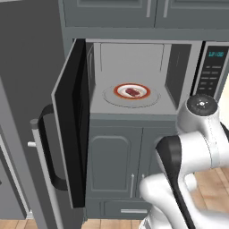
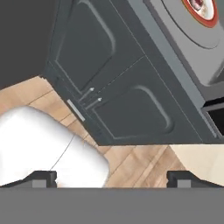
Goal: Transport the steak from the fridge to the microwave and turn on the microwave.
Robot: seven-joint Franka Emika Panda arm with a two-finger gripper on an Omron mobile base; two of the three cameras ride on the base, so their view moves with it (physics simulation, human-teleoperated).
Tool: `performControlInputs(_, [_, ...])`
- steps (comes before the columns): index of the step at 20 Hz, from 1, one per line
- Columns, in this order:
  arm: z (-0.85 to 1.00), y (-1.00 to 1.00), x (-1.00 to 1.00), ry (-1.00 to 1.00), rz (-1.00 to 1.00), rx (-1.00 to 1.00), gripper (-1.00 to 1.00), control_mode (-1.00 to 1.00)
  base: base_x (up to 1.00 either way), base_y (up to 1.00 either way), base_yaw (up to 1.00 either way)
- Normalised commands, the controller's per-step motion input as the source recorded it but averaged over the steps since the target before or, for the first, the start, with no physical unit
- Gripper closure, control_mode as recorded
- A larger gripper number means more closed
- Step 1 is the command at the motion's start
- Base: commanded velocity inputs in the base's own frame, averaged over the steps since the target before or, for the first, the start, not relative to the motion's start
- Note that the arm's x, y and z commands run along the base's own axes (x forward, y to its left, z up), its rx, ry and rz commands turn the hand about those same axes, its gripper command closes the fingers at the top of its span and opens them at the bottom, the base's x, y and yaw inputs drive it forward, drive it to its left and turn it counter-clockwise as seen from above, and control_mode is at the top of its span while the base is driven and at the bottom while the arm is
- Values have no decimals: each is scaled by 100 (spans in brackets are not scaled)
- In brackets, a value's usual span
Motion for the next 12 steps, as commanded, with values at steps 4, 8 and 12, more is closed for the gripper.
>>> performControlInputs(4, [-14, 13, -65, -3, 30, -28, -100, -100, 0, 0, 0])
performControlInputs(8, [-18, 23, -68, -8, 26, -31, -100, -100, 0, 0, 0])
performControlInputs(12, [-11, 22, -76, -18, 21, -25, -100, -100, 0, 0, 0])
